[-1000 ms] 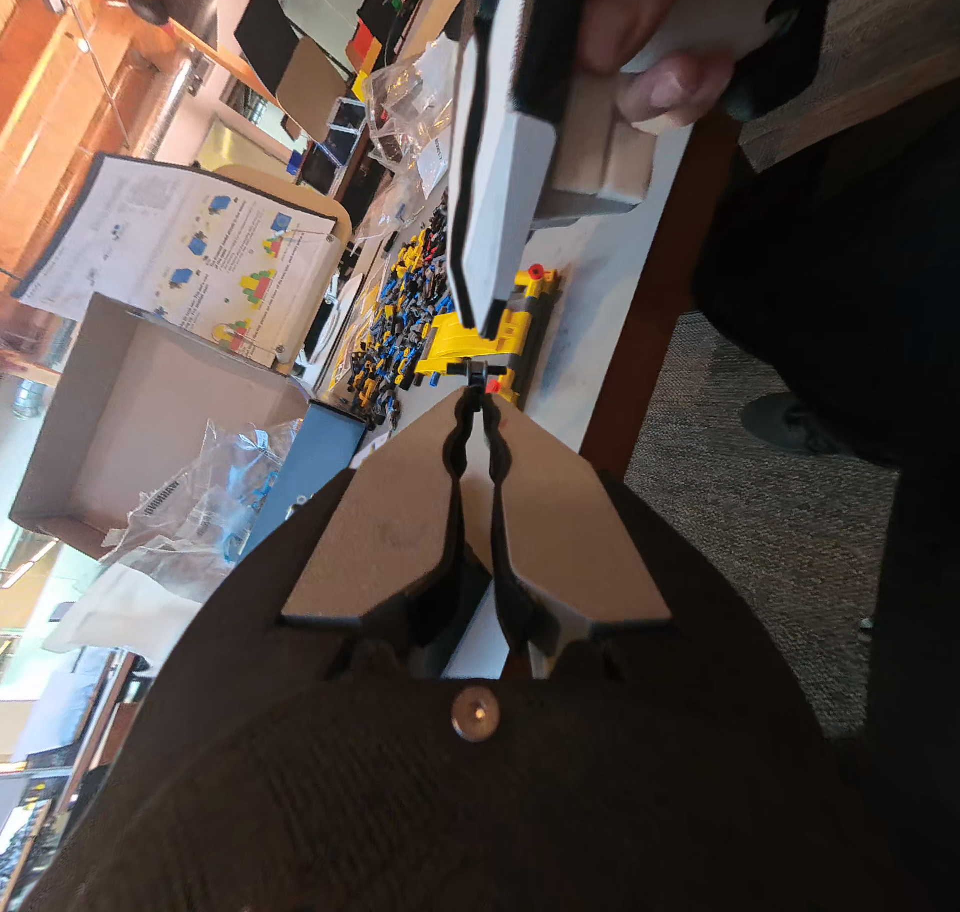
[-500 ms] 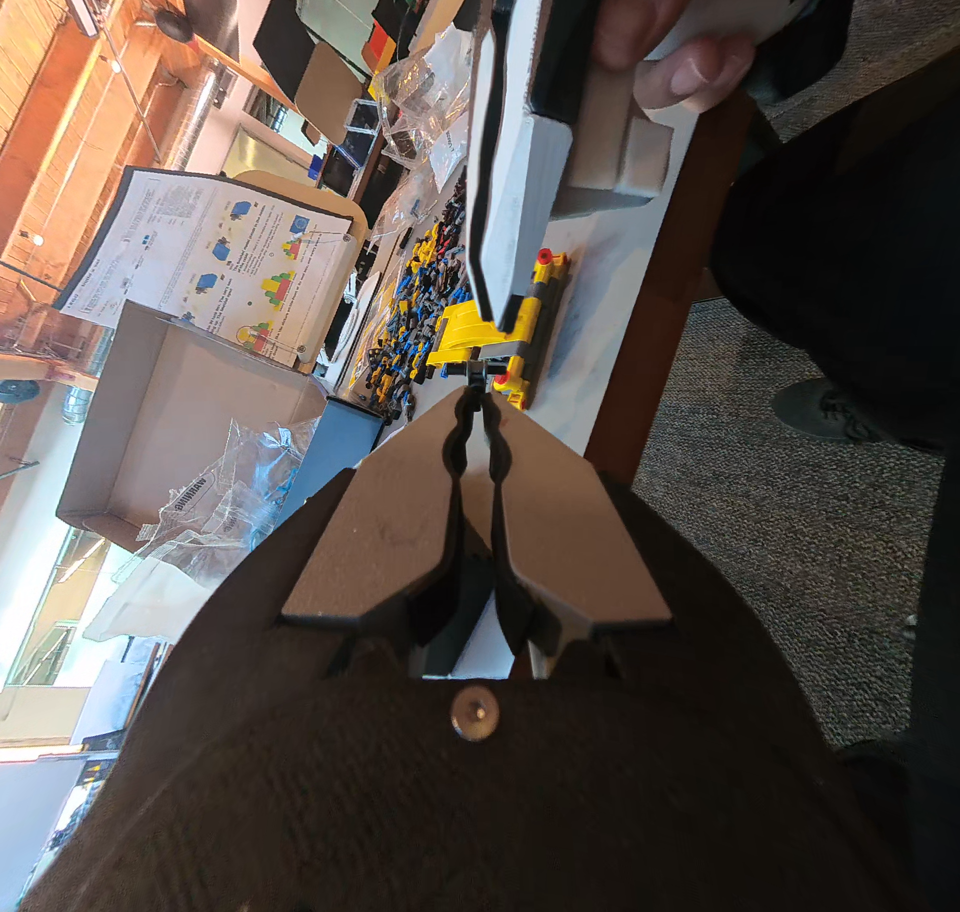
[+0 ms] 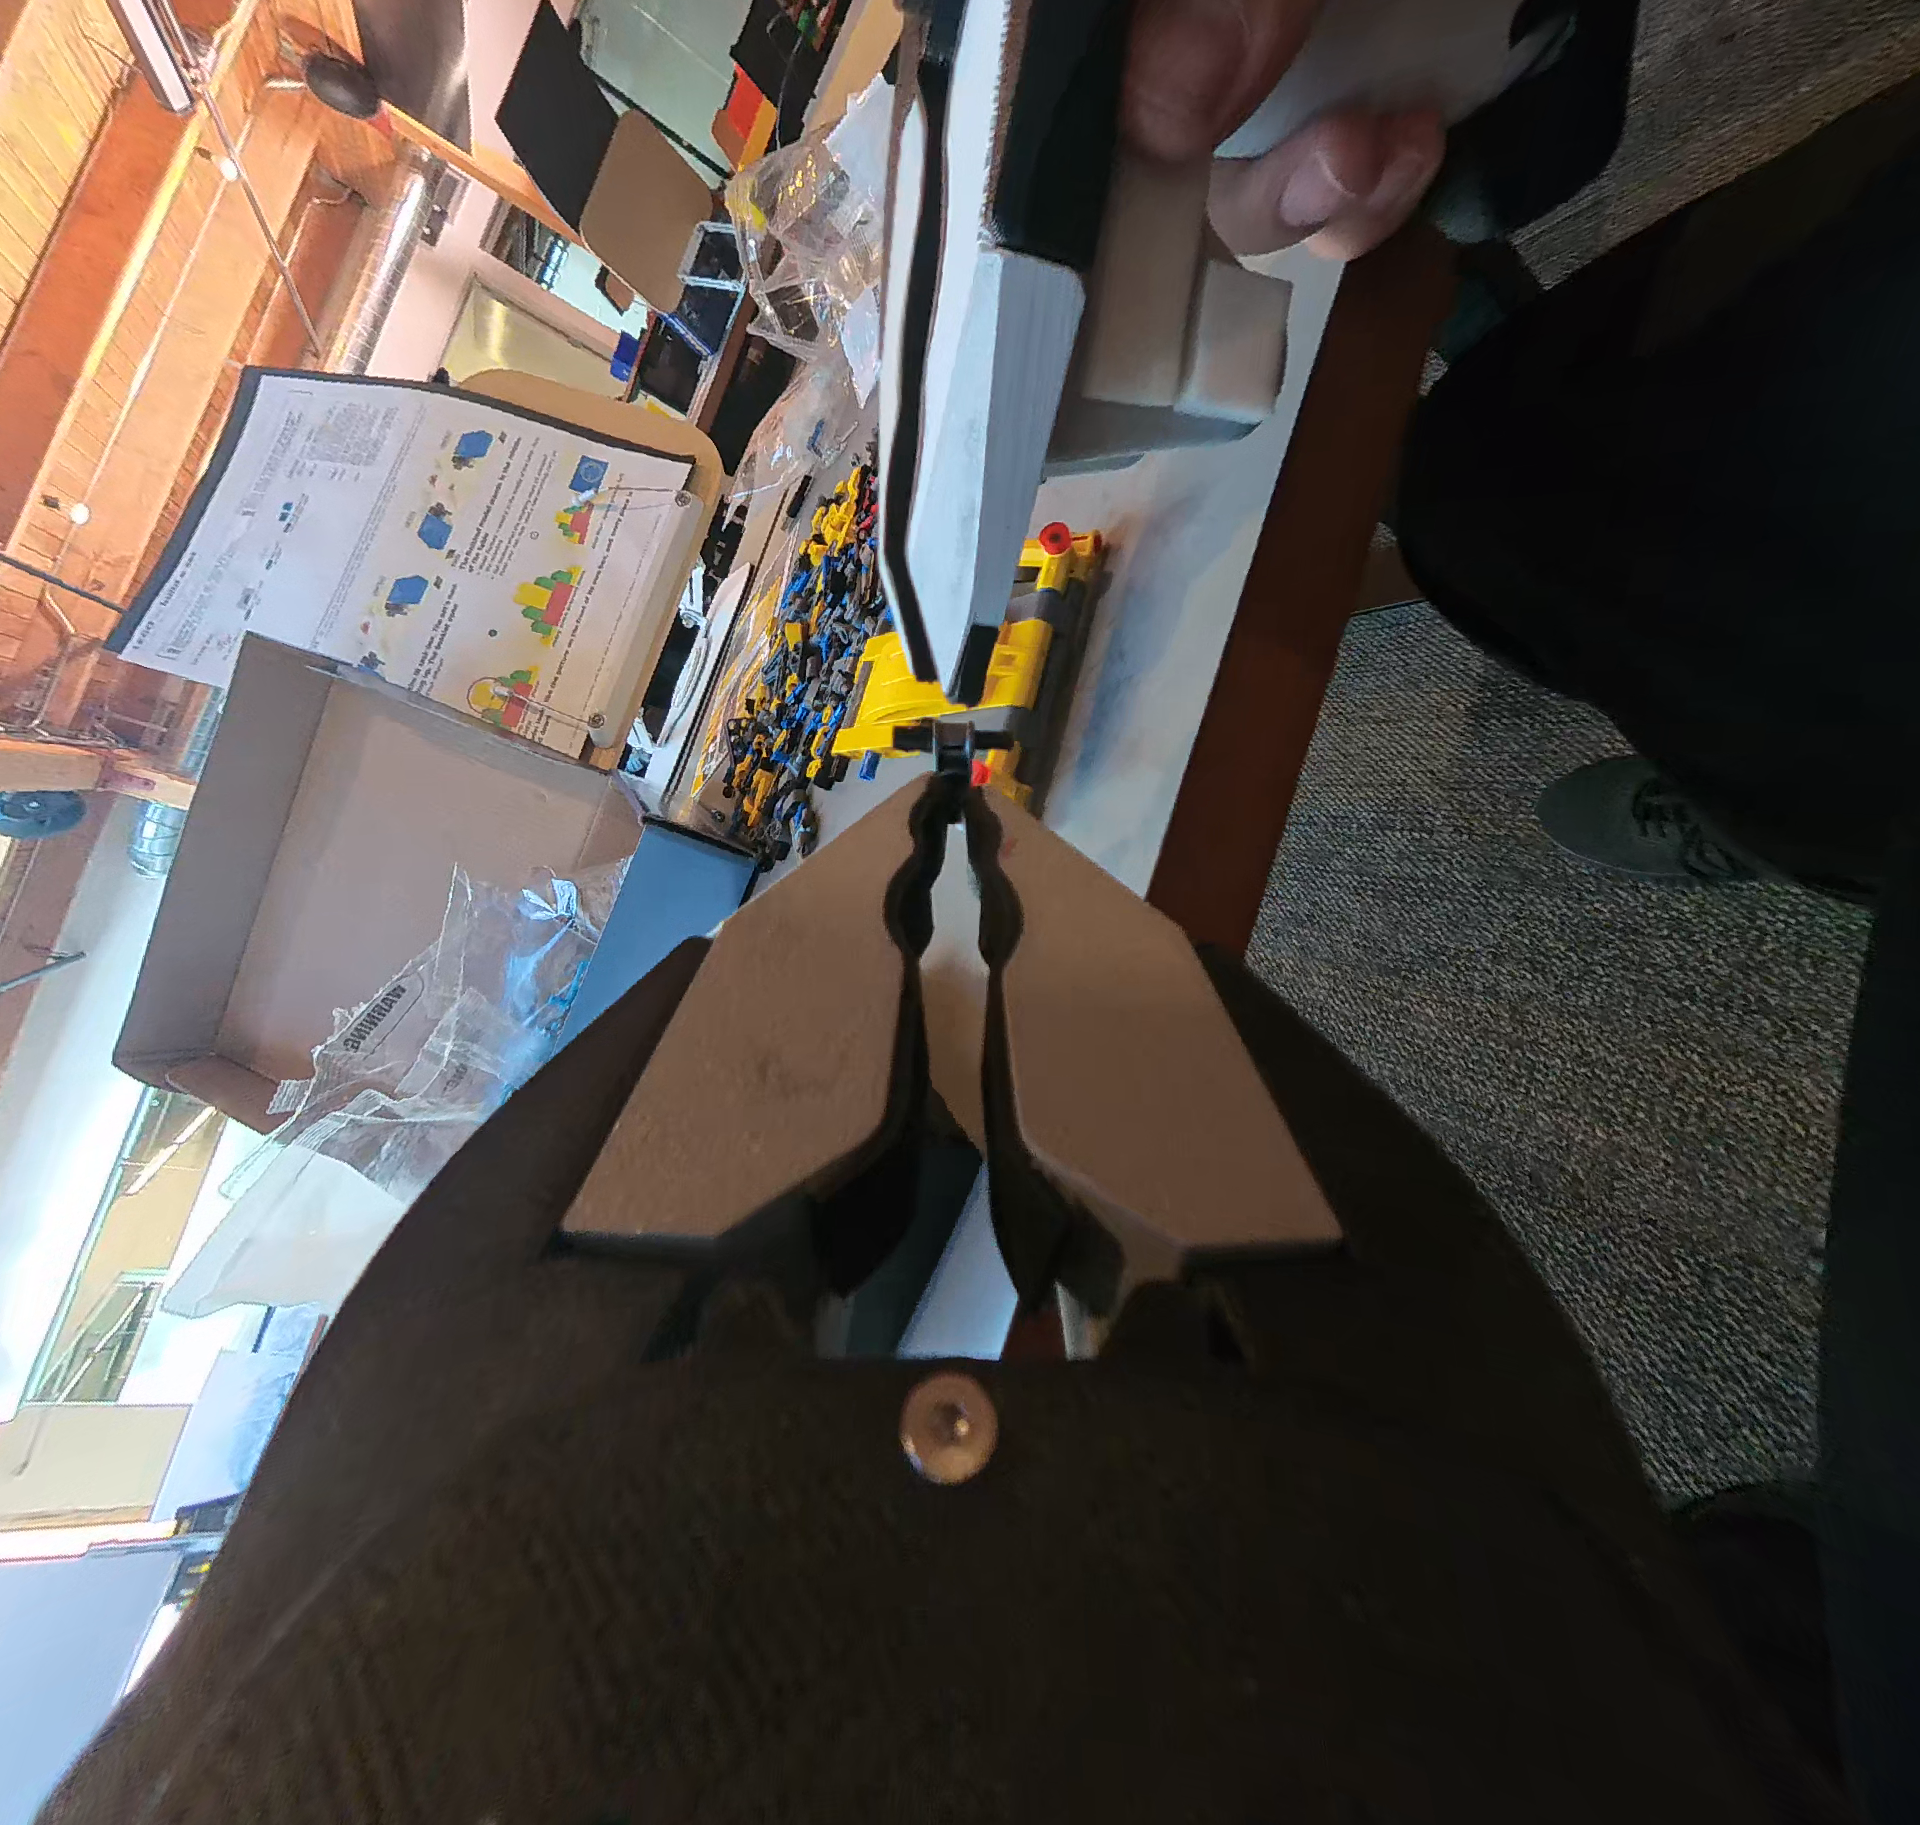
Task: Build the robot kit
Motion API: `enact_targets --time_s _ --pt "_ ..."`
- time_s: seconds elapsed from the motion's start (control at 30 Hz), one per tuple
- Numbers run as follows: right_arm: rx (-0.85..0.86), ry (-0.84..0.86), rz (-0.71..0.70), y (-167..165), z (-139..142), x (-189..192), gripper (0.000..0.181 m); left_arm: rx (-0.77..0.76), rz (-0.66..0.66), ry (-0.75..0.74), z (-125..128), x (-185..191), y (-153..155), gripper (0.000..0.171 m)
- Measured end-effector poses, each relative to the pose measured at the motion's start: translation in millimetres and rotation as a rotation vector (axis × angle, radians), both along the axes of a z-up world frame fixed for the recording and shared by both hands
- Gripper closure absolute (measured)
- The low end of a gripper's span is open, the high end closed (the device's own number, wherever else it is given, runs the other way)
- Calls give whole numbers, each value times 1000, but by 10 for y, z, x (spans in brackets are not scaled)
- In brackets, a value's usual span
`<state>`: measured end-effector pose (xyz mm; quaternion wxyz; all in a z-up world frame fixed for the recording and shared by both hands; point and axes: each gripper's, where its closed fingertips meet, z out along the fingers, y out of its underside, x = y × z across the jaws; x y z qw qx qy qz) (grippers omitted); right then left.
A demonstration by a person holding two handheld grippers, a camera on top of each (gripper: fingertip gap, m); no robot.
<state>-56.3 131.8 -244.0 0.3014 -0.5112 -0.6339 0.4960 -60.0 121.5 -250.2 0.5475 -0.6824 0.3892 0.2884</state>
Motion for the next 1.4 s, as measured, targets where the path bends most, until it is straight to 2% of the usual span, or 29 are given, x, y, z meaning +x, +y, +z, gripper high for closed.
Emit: enact_targets --time_s 0.33,0.73,1.4 --pt "-7 -3 27 -72 -3 -21 164 17 -10 39 13 51 -10 171" --pt "1 7 46 -112 7 -40 176 43 -20 55 42 65 -22 171" --pt "-26 0 46 -100 4 -19 170 61 -10 78 55 47 -12 171"
